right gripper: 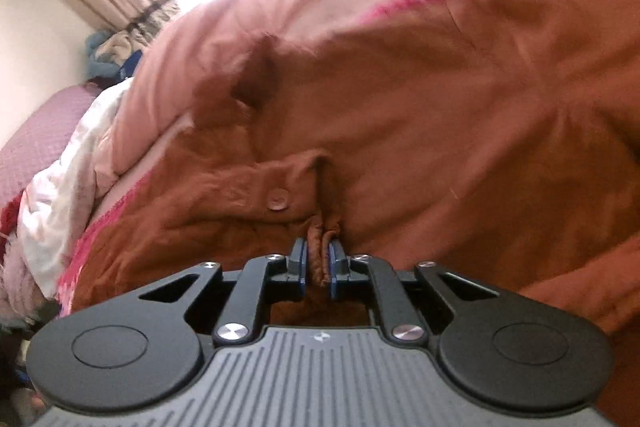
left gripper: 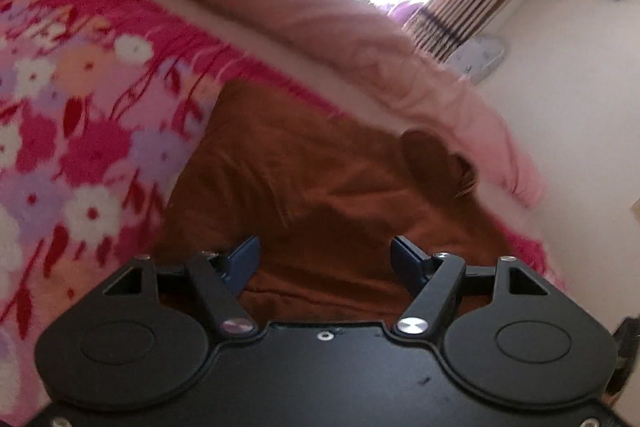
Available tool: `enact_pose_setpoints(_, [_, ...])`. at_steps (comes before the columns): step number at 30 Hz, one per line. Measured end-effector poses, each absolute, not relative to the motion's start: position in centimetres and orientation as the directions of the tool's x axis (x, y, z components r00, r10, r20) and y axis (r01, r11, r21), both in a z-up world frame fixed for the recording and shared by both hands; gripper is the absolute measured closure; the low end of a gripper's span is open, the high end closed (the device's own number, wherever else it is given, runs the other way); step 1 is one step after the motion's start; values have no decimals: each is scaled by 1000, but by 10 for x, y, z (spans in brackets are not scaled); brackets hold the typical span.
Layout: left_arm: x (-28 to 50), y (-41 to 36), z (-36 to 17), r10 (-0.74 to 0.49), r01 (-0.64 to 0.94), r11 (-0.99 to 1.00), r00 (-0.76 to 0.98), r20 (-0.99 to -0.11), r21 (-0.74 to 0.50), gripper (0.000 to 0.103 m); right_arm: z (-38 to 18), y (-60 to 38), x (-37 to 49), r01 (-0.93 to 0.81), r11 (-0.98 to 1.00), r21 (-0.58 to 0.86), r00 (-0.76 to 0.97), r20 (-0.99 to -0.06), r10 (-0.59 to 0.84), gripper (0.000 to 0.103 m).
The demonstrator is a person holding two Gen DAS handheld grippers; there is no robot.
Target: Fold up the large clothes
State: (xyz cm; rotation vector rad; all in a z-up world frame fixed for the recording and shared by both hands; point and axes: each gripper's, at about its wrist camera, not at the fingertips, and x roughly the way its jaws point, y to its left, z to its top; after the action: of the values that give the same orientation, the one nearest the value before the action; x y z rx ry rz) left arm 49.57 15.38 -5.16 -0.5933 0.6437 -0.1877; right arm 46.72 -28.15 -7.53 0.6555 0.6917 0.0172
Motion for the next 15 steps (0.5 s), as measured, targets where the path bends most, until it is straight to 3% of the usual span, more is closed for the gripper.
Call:
enact_pose_setpoints(3, [496, 157, -50, -350, -11, 811, 792, -501, -585, 30, -77, -289, 462, 188, 766, 615, 794, -554, 250, 81])
enact_pose_setpoints(4, [495, 157, -44, -351, -9, 810, 793, -498, -587, 30, -72, -288, 460, 194, 770, 608, 796, -556, 239, 72])
enact_pose_setpoints(5, [491, 158, -40, -359, 0, 804, 797, -486, -594, 30, -64, -288, 454, 198, 784, 589, 807, -552, 211, 69])
enact_pose_setpoints(10, [474, 144, -8, -352, 81, 847, 826, -441, -526, 29, -25, -264, 436, 71, 871, 485, 879, -443, 175, 68])
enact_pose_setpoints(15, [481, 126, -17, -307, 68, 902, 796, -522, -427, 29, -30, -238, 456, 13, 905, 426, 842, -493, 220, 68])
